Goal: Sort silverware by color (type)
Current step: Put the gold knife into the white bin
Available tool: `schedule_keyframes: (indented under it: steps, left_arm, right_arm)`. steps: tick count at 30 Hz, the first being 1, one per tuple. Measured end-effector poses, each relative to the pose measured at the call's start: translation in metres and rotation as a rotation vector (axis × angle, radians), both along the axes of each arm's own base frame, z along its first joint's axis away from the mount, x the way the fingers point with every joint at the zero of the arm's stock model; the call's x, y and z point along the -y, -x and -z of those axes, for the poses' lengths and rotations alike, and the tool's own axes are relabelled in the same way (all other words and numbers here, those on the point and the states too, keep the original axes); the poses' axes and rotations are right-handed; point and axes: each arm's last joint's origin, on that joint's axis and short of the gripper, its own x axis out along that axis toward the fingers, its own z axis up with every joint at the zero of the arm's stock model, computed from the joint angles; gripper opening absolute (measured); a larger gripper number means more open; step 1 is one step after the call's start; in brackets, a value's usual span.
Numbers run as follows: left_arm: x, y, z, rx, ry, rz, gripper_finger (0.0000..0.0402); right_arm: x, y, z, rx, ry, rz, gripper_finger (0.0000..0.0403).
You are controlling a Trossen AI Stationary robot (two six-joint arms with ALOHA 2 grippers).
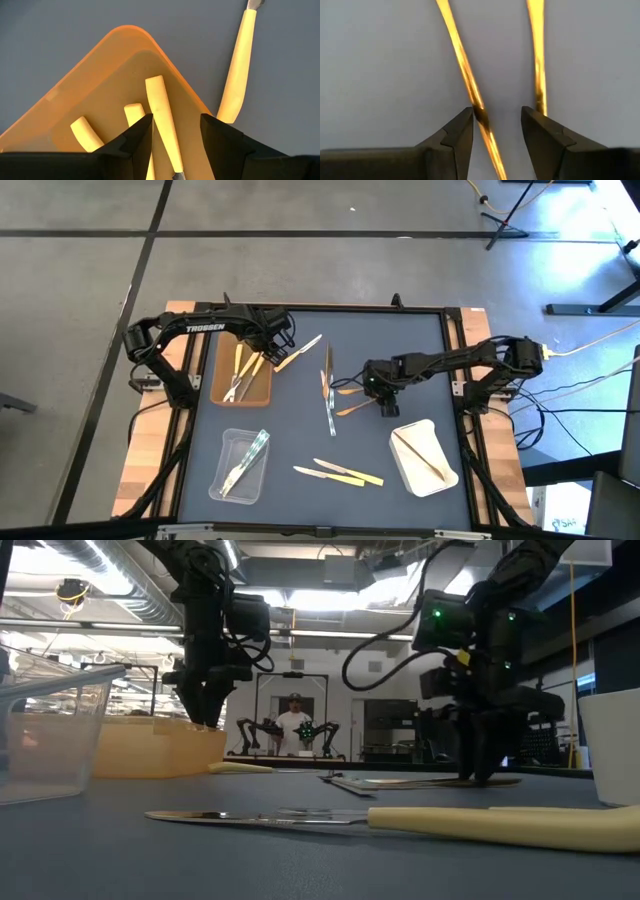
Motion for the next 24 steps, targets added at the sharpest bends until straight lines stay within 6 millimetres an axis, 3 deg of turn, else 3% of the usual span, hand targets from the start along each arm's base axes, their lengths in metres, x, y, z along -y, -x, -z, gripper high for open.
schedule_keyframes:
  steps: [17,24]
  left_arm:
    - [0.0,0.0,0.0,0.0,0.0,0.0,0.0158]
    - [0.0,0.0,0.0,0.0,0.0,0.0,0.0158]
  right_arm:
    - [-0.0017,0.0031,0.0084,-0.025,-0.036,-0.008,0.0156]
    - [-0.0019,0.0037,0.0094,-0.023,-0.038,-0.008,0.0104]
